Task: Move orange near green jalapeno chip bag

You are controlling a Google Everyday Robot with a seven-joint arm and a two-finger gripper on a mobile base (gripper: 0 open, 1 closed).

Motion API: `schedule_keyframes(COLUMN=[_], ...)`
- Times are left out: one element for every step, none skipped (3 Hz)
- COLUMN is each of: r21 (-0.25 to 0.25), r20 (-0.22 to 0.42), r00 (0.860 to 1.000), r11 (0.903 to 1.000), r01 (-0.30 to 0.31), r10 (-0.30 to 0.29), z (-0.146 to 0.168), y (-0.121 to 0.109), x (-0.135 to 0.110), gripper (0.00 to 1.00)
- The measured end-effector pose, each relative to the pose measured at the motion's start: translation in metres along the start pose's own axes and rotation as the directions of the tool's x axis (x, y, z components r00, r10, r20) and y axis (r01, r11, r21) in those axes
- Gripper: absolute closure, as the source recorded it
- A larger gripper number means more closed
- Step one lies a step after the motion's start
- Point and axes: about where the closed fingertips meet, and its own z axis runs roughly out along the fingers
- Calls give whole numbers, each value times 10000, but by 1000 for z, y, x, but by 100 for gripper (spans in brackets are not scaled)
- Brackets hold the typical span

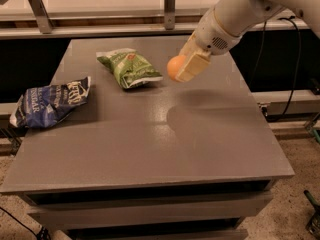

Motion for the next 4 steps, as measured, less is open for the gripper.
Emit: schedule_keyframes(r21=[-208, -456, -618, -726], r20=[195, 321, 358, 477], r00=[9997, 9990, 9984, 9976], r11=[9997, 9985, 9972, 9962], r01=[-148, -292, -413, -473], r10=[152, 307, 435, 508], z=[22, 40, 51, 59], y=[-3, 1, 5, 8], x=[-5, -5, -3, -4], gripper=[100, 100, 86, 62])
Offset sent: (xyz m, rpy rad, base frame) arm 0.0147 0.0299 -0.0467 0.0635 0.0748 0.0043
